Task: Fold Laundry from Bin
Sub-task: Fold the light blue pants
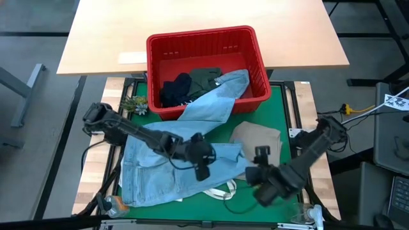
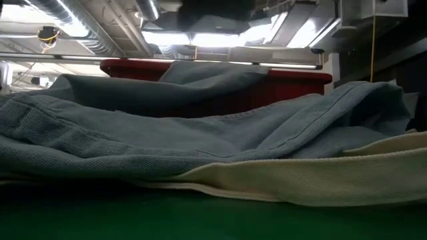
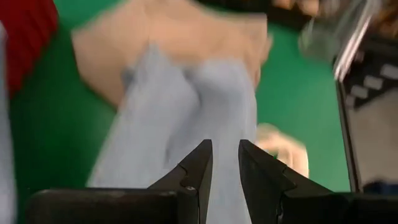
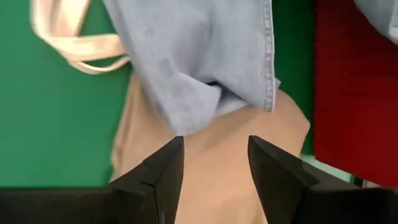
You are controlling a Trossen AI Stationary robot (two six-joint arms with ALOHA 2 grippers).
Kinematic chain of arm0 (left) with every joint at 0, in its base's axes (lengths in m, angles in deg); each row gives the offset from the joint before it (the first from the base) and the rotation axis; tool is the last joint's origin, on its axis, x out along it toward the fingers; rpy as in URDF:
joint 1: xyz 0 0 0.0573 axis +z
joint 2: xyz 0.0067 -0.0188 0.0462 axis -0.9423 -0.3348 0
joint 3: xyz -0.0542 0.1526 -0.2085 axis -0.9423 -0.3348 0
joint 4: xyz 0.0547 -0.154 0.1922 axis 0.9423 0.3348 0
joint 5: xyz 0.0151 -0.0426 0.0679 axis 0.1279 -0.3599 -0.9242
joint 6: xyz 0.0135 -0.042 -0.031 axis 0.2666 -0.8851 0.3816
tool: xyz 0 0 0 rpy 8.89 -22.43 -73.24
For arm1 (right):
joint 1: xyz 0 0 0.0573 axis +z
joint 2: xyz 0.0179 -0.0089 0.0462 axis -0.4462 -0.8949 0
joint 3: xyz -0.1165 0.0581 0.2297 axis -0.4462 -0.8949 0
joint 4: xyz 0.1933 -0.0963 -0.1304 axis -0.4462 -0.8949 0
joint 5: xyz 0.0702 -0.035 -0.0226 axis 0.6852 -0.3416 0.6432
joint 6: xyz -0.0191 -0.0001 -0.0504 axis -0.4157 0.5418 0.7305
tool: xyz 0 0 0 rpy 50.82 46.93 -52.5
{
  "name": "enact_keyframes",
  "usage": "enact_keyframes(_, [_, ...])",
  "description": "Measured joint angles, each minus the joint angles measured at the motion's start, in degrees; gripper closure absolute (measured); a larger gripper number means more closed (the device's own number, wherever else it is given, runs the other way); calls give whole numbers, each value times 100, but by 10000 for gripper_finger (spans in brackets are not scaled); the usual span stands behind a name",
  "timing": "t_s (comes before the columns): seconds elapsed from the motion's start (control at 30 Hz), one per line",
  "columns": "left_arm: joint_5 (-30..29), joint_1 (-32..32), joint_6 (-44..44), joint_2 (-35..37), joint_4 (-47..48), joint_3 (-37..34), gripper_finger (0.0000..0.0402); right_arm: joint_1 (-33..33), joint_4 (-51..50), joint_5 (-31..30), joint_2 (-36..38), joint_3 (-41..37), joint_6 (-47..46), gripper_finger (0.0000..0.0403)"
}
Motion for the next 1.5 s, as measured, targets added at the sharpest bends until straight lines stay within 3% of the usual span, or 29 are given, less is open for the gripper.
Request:
enact_keyframes(0.13, [27, 325, 693, 0, -752, 0, 327, 532, 52, -300, -4, -24, -340, 226])
enact_keyframes(0.27, [540, 616, 1061, 0, -1409, 0, 323, 866, 298, -280, -43, -196, -351, 226])
enact_keyframes(0.4, [1035, 890, 1067, 0, -1857, 0, 300, 1012, 489, -93, -43, -369, -349, 226])
enact_keyframes(0.57, [1148, 1098, 1177, -103, -2379, 0, 260, 994, 563, 337, -43, -503, -364, 226])
enact_keyframes(0.77, [1221, 1303, 1148, -629, -3640, 4, 230, 994, 638, 0, -43, -525, -366, 226])
enact_keyframes(1.03, [1240, 1566, 697, -1313, -3637, 2, 228, 994, 1189, -889, -43, -828, -456, 226])
enact_keyframes(1.5, [1406, 1602, 688, -2083, -3550, 2, 228, 992, 2249, -1258, -47, -2576, -911, 226])
